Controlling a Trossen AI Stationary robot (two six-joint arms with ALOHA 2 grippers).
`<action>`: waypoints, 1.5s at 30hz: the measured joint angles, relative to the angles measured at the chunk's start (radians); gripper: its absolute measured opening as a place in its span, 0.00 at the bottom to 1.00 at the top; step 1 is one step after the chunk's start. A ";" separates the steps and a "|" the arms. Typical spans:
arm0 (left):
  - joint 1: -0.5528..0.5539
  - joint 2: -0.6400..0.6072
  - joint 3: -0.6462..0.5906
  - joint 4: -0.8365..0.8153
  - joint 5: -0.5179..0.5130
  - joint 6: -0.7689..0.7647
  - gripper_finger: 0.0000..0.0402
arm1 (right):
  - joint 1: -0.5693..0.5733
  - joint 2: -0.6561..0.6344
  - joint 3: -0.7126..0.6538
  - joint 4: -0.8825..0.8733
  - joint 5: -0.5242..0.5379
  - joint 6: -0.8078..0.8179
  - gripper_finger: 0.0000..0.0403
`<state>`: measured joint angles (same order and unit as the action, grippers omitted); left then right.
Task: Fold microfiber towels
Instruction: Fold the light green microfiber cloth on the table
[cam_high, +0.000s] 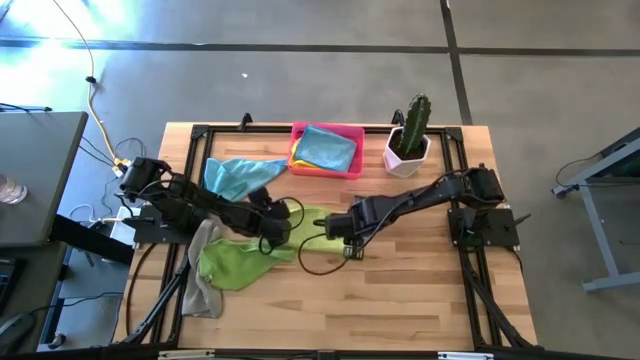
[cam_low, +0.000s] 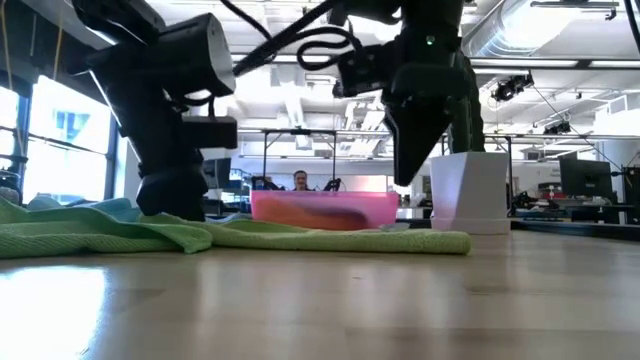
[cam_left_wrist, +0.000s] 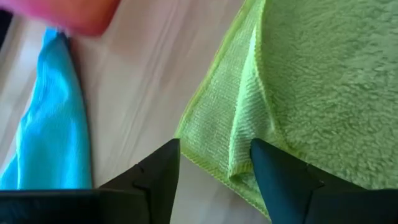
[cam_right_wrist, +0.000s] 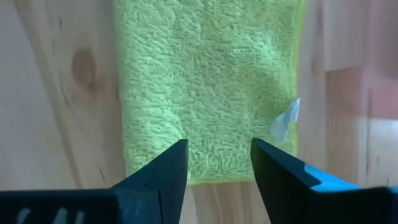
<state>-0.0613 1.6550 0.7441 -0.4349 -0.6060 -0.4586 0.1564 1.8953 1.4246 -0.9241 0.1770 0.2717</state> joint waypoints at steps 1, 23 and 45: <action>0.005 0.000 0.000 -0.006 0.005 -0.007 0.48 | 0.007 0.000 0.000 0.010 0.015 0.016 0.42; 0.002 -0.071 0.051 -0.069 0.049 0.185 0.49 | 0.162 -0.290 -0.526 0.415 0.183 0.558 0.42; 0.017 -0.066 0.080 0.158 0.443 0.510 0.49 | 0.049 -0.148 -0.667 1.058 0.309 0.753 0.42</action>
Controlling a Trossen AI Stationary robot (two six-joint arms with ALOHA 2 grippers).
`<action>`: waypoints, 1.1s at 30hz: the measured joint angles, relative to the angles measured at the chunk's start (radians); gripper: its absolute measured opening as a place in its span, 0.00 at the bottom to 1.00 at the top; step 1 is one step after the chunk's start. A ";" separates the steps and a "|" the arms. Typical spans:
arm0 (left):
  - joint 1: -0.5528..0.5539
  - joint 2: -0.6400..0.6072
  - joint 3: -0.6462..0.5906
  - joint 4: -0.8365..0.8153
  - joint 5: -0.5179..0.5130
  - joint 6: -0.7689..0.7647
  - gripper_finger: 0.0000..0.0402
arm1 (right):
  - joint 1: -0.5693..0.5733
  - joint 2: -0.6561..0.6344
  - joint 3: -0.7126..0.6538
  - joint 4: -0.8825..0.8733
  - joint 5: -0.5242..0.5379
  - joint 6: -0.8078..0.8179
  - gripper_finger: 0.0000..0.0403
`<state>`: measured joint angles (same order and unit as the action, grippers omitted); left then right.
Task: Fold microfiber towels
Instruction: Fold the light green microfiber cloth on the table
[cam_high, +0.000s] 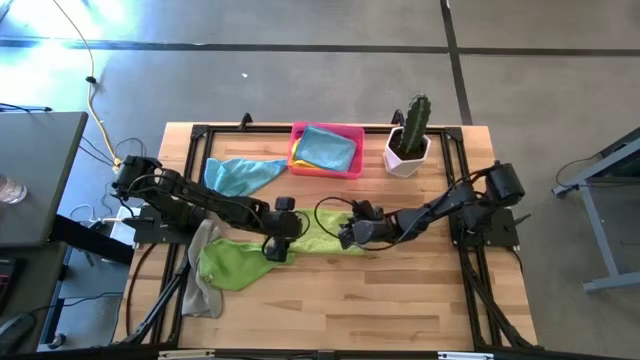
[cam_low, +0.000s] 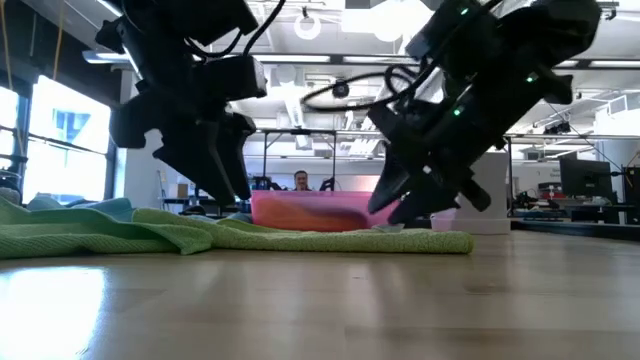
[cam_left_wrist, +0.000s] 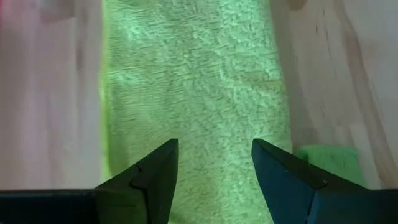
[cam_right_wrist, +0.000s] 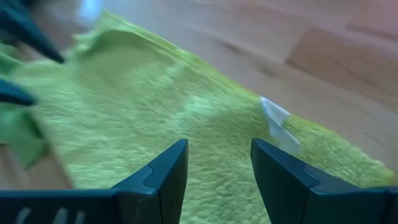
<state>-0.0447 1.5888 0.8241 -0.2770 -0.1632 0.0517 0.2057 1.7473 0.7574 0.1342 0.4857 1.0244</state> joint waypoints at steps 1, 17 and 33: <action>0.001 0.007 0.000 0.003 0.006 -0.012 0.49 | -0.006 0.009 0.010 -0.019 -0.018 0.013 0.42; -0.003 0.179 -0.001 0.256 0.051 -0.152 0.49 | -0.009 0.003 0.118 -0.545 -0.113 -0.032 0.42; -0.015 0.272 0.121 0.490 0.001 -0.079 0.49 | 0.131 -0.073 0.326 -1.043 -0.082 0.026 0.42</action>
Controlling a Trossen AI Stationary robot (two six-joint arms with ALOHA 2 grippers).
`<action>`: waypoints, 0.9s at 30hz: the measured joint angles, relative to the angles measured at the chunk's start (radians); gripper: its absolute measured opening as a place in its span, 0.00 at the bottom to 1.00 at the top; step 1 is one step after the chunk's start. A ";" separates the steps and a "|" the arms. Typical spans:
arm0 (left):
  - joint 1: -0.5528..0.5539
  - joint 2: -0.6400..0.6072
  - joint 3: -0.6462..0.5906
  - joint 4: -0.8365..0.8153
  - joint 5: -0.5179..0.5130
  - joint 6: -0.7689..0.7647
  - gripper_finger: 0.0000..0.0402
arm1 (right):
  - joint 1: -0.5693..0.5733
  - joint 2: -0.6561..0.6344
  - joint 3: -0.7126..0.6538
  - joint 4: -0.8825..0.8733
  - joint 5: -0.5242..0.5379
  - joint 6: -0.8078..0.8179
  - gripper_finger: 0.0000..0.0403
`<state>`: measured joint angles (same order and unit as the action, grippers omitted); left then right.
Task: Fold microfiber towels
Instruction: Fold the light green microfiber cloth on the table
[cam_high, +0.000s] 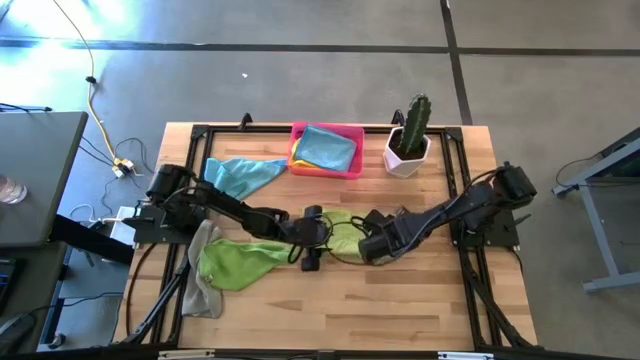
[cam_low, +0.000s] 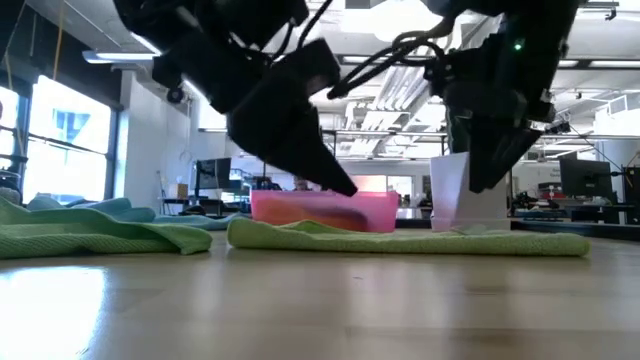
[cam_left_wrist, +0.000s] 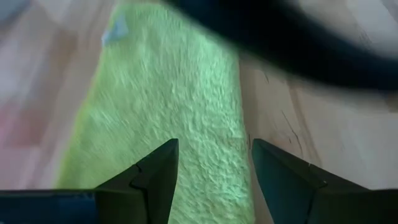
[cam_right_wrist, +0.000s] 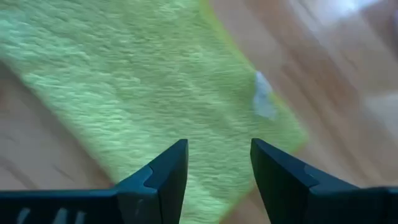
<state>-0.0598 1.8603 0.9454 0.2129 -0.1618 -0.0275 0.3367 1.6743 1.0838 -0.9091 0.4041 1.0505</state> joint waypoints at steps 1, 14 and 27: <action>0.008 -0.001 0.007 -0.015 0.000 0.018 0.49 | 0.014 0.005 -0.011 0.030 0.011 0.024 0.42; 0.122 0.000 0.016 -0.283 -0.007 0.031 0.49 | 0.090 0.040 -0.159 0.268 0.006 0.232 0.42; 0.164 -0.005 0.019 -0.394 -0.004 0.028 0.49 | 0.090 0.040 -0.202 0.295 -0.050 0.236 0.42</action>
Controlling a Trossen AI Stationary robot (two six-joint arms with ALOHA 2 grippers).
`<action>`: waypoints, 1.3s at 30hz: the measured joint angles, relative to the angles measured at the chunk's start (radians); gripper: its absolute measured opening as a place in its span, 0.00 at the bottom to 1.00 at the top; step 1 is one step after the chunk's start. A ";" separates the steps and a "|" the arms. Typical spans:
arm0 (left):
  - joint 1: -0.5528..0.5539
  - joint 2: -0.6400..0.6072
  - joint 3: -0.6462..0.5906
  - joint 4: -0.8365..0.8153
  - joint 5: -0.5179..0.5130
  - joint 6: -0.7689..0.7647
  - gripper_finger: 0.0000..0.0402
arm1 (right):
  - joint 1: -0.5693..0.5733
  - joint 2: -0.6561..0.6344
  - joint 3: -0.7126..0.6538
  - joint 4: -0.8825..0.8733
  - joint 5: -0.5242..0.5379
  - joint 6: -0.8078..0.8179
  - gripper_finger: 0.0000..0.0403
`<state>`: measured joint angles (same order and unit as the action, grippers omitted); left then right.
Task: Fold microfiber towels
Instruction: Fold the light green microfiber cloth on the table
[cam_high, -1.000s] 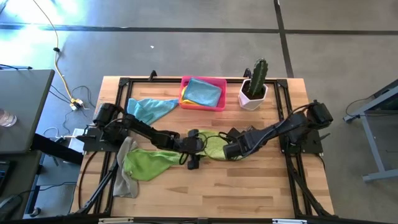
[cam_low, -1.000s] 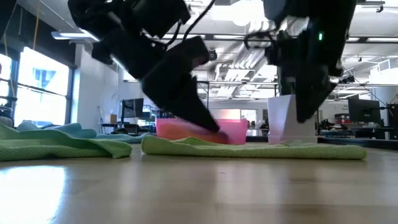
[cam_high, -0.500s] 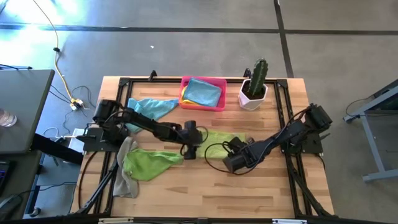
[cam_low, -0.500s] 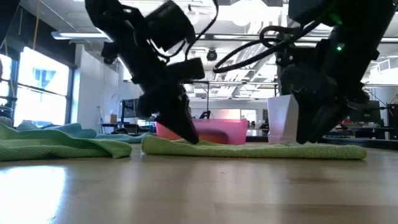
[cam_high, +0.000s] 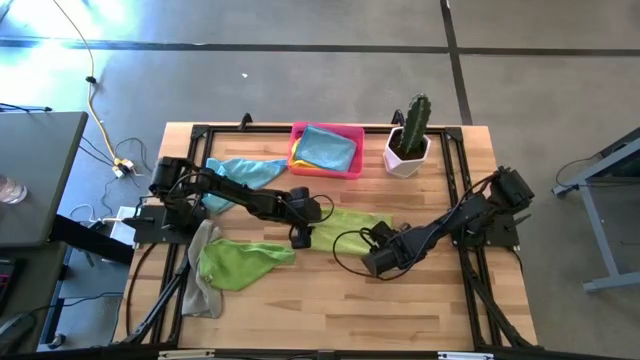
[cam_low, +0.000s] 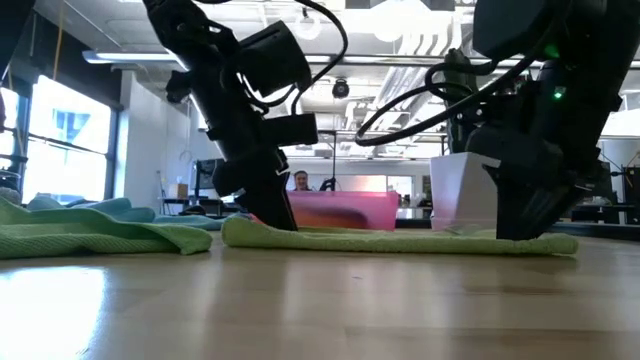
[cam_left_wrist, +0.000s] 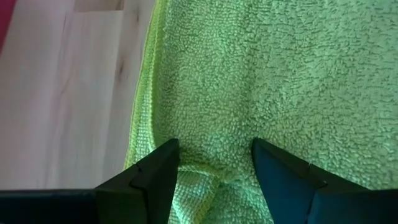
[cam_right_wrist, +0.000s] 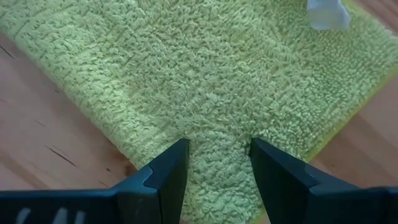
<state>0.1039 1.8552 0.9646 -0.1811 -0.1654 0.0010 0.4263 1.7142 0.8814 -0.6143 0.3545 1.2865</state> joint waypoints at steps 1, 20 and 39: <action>-0.001 -0.004 0.000 -0.005 0.000 0.001 0.49 | 0.000 0.000 0.000 -0.002 -0.001 0.000 0.42; 0.020 -0.064 -0.006 -0.106 -0.013 0.115 0.49 | 0.000 -0.001 0.000 -0.023 -0.014 -0.002 0.42; -0.096 -0.070 -0.005 -0.137 0.048 0.127 0.49 | -0.003 -0.052 0.118 -0.227 0.020 0.081 0.42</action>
<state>0.0084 1.7847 0.9600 -0.3177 -0.1171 0.1281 0.4228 1.6626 0.9993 -0.8414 0.3745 1.3673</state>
